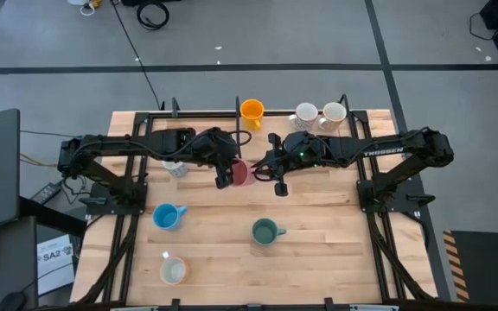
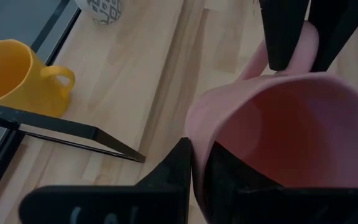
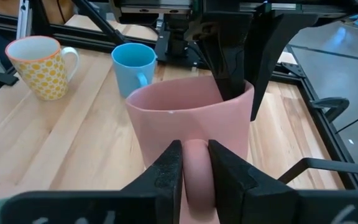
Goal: Place coffee mugs
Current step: Put the pink mug on the shelf
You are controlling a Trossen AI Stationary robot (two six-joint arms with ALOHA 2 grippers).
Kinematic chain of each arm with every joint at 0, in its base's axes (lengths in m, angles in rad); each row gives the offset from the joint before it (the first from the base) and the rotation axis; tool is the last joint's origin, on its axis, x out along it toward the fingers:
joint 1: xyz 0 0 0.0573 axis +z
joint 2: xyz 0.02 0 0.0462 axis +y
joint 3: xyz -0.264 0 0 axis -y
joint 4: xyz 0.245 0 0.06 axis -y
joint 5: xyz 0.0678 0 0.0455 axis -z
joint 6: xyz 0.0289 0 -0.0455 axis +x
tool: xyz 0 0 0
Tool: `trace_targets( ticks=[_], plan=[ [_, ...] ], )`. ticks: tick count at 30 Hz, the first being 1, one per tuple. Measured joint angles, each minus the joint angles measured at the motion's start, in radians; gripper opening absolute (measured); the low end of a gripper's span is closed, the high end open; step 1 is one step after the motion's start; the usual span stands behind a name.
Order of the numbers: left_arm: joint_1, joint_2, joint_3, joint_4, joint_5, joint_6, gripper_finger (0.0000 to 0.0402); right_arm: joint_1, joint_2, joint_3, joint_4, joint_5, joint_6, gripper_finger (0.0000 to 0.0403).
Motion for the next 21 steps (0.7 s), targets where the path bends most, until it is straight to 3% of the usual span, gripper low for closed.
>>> trace_targets(
  ticks=[13, 21],
  plan=[
    [0.000, -0.002, 0.000, 0.021, 0.000, 0.007, 0.0071, 0.000, 0.000, -0.001, -0.008, 0.009, 0.003, 0.0064],
    [0.000, -0.002, 0.000, 0.034, 0.000, 0.033, 0.0129, -0.009, -0.016, -0.001, -0.024, 0.009, 0.006, 0.0063]
  ],
)
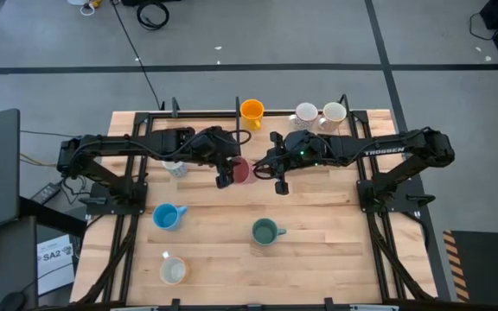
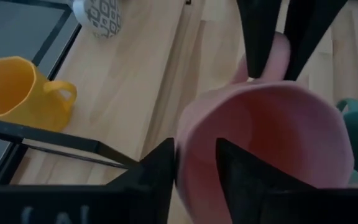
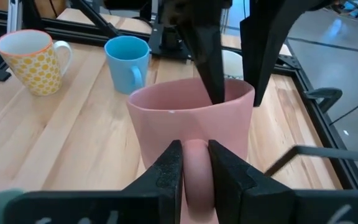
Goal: Place coffee mugs
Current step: Put the pink mug on the shelf
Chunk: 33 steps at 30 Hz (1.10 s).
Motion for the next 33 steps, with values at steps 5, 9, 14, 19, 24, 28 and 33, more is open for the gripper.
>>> trace_targets(
  ticks=[5, 9, 14, 19, 24, 28, 33],
  plan=[
    [0.000, 0.000, 0.000, 0.051, -0.002, 0.005, 0.0158, -0.018, -0.043, 0.000, -0.052, 0.006, 0.023, 0.0063],
    [0.001, 0.000, 0.000, 0.083, -0.004, 0.041, 0.0162, -0.027, -0.103, 0.000, -0.127, 0.027, 0.029, 0.0063],
    [0.000, 0.000, 0.000, 0.126, -0.004, 0.046, 0.0162, -0.031, -0.192, 0.000, -0.223, 0.041, 0.065, 0.0064],
    [0.001, 0.001, 0.000, 0.138, -0.017, 0.046, 0.0162, -0.031, -0.285, 0.000, -0.330, 0.122, 0.120, 0.0063],
    [0.000, 0.001, 0.000, 0.137, -0.019, 0.046, 0.0162, -0.031, -0.355, 0.000, -0.414, 0.225, 0.211, 0.0064],
    [0.000, 0.001, 0.000, 0.137, -0.018, 0.046, 0.0162, -0.030, -0.381, -0.062, -0.394, 0.289, 0.272, 0.0063],
    [0.000, 0.002, 0.000, 0.137, -0.019, 0.046, 0.0162, -0.030, -0.390, -0.222, -0.211, 0.380, 0.318, 0.0063]
  ],
)
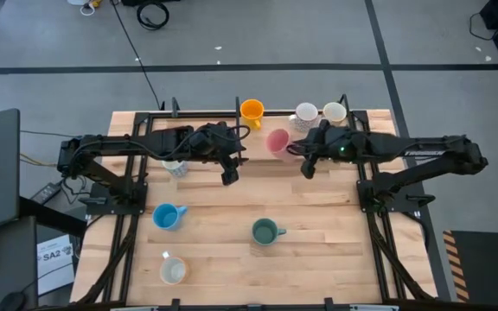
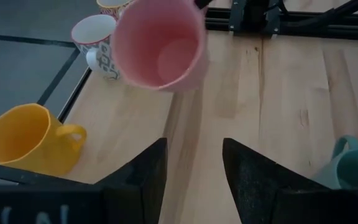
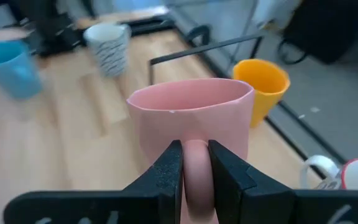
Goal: Place coffee mugs
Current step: Put the pink mug on the shelf
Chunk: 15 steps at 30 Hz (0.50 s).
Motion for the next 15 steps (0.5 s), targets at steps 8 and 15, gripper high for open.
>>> trace_targets(
  ticks=[8, 15],
  plan=[
    [0.000, 0.001, 0.000, -0.001, 0.000, 0.000, 0.0162, 0.000, 0.013, -0.261, 0.463, 0.254, -0.003, 0.0063],
    [0.000, 0.001, 0.000, -0.001, 0.000, 0.000, 0.0162, -0.002, 0.043, -0.400, 0.731, 0.326, -0.011, 0.0063]
  ],
)
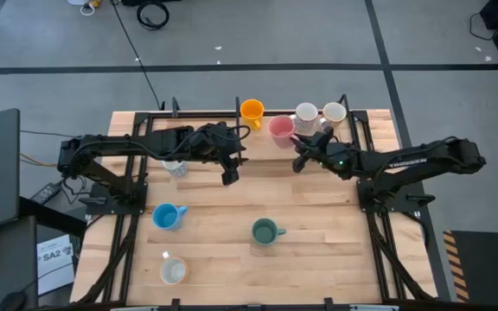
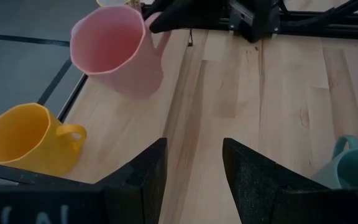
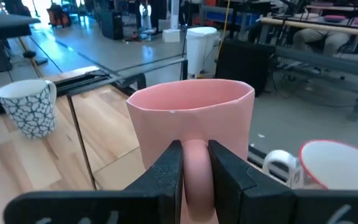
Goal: Place coffee mugs
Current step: Put the pink mug on the shelf
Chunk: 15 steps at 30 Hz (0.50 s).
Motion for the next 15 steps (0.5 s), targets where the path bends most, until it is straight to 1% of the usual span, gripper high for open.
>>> trace_targets(
  ticks=[5, 15],
  plan=[
    [0.000, 0.000, 0.000, 0.000, 0.000, 0.000, 0.0162, 0.000, 0.075, -0.057, 0.140, 0.008, 0.000, 0.0063],
    [0.000, 0.000, 0.000, 0.000, 0.000, -0.001, 0.0162, 0.000, 0.296, -0.062, 0.297, 0.103, 0.000, 0.0063]
  ],
)
